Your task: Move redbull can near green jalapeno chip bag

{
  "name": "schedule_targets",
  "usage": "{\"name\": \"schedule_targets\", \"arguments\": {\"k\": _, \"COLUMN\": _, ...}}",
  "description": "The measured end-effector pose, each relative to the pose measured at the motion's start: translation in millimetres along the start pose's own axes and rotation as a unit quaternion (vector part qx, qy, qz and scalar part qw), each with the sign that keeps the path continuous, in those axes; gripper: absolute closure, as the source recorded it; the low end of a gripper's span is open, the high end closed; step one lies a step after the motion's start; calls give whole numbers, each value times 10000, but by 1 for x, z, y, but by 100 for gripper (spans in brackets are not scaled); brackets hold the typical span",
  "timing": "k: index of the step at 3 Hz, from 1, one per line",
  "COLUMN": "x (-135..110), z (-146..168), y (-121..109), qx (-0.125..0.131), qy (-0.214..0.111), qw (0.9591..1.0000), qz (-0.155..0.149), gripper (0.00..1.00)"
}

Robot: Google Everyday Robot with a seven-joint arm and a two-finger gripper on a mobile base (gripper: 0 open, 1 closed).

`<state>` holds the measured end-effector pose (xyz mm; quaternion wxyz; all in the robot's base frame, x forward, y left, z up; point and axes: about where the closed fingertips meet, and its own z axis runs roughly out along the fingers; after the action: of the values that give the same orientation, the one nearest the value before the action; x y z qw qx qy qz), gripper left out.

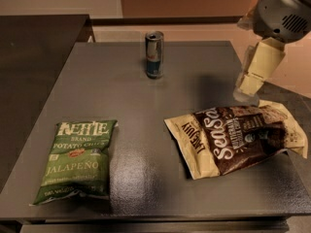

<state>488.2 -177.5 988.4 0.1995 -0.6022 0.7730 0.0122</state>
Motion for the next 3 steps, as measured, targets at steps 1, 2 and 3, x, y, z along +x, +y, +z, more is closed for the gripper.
{"name": "schedule_targets", "arguments": {"k": 1, "x": -25, "z": 17, "y": -25, "qx": 108, "qy": -287, "qw": 9994, "qz": 150, "gripper": 0}}
{"name": "schedule_targets", "arguments": {"k": 2, "x": -49, "z": 37, "y": -46, "qx": 202, "qy": -581, "qw": 9977, "qz": 292, "gripper": 0}}
{"name": "schedule_targets", "arguments": {"k": 3, "x": -65, "z": 54, "y": -69, "qx": 209, "qy": -835, "qw": 9949, "qz": 516, "gripper": 0}}
